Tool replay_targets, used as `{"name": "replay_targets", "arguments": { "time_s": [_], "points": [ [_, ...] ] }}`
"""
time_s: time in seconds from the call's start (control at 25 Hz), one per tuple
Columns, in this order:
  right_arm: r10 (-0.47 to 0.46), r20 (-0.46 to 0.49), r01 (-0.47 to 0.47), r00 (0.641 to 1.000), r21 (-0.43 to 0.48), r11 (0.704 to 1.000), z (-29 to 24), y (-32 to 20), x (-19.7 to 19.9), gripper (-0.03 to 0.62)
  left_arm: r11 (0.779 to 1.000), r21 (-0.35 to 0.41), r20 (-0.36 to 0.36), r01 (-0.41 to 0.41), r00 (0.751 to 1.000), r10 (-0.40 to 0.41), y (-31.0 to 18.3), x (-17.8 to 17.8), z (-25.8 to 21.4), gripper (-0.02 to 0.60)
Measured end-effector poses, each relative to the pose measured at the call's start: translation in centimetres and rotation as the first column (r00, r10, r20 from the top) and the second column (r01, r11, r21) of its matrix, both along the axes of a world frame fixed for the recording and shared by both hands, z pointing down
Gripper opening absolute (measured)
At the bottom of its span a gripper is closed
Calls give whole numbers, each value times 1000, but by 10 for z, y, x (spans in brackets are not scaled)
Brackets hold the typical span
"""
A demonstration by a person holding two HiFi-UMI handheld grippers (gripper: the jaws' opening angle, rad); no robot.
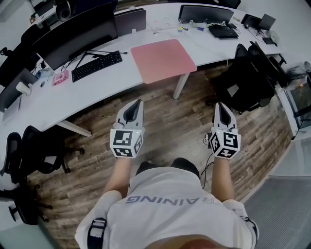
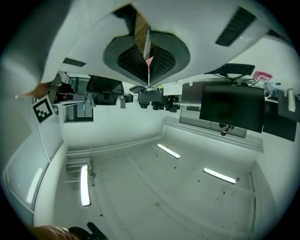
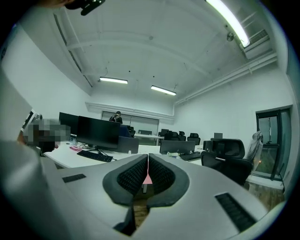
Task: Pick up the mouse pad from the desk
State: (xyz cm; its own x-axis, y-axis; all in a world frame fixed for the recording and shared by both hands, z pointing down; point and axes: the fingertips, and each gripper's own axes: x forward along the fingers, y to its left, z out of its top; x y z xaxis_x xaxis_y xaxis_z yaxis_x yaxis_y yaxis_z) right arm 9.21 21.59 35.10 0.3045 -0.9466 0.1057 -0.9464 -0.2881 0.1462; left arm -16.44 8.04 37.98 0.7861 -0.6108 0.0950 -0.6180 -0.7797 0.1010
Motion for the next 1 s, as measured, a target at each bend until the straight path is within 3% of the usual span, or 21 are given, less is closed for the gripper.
{"name": "replay_targets", "arguments": {
  "time_s": [0.36,0.8,1.0],
  "points": [
    [-103,23,103,994,-27,994,21,-101,33,25,994,-43,20,99,995,-99,-75,16,22,32],
    [-215,114,219,970,-18,976,38,-227,175,25,972,-79,81,221,973,-214,-170,137,15,32],
    [-249,163,255,955,-17,967,66,-272,236,25,957,-80,144,279,953,-266,-203,182,32,32]
  ]
}}
